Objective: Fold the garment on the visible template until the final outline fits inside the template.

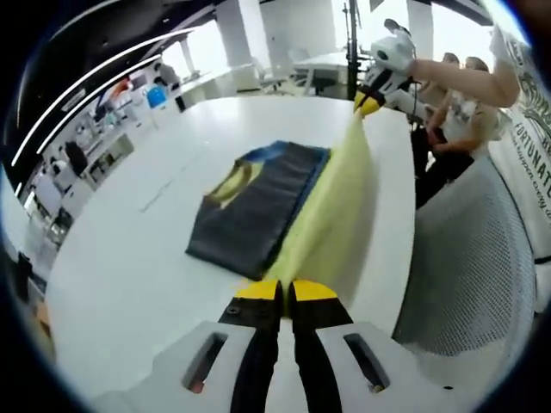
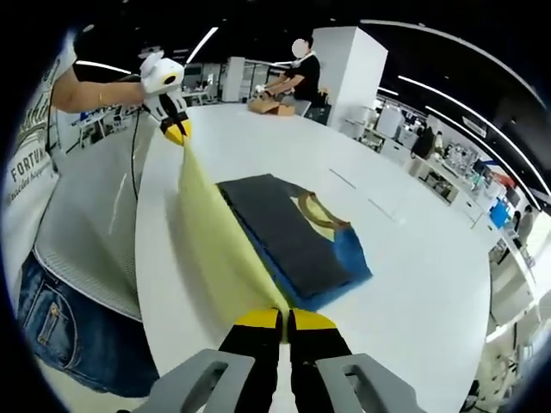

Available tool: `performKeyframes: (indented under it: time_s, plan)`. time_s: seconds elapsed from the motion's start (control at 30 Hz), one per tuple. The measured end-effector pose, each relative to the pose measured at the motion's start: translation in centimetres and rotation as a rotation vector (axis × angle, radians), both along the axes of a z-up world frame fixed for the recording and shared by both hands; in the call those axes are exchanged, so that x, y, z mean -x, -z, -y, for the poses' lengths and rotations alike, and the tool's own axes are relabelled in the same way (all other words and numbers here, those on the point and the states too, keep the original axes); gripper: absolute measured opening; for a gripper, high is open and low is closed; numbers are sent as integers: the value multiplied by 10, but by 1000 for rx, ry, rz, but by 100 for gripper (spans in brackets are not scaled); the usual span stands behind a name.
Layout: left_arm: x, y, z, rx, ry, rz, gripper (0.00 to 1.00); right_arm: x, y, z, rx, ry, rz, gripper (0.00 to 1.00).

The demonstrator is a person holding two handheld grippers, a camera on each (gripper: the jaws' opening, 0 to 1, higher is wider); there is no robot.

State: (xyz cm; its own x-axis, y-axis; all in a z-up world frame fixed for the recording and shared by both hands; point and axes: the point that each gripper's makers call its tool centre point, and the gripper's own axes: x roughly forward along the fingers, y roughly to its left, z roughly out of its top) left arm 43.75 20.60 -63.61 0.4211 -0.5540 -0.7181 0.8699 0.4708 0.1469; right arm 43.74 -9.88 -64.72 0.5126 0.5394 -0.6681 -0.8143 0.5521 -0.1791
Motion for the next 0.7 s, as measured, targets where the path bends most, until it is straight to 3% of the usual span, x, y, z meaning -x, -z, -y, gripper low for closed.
performKeyframes:
  time_s: [0.27,0.7]
  plan:
    - [-17,2,1,10,-14,20,1,-21,-2,2,-17,16,22,0]
    - [-53,-12,7,13,-20,83,0,-54,-9,7,2,43,63,0]
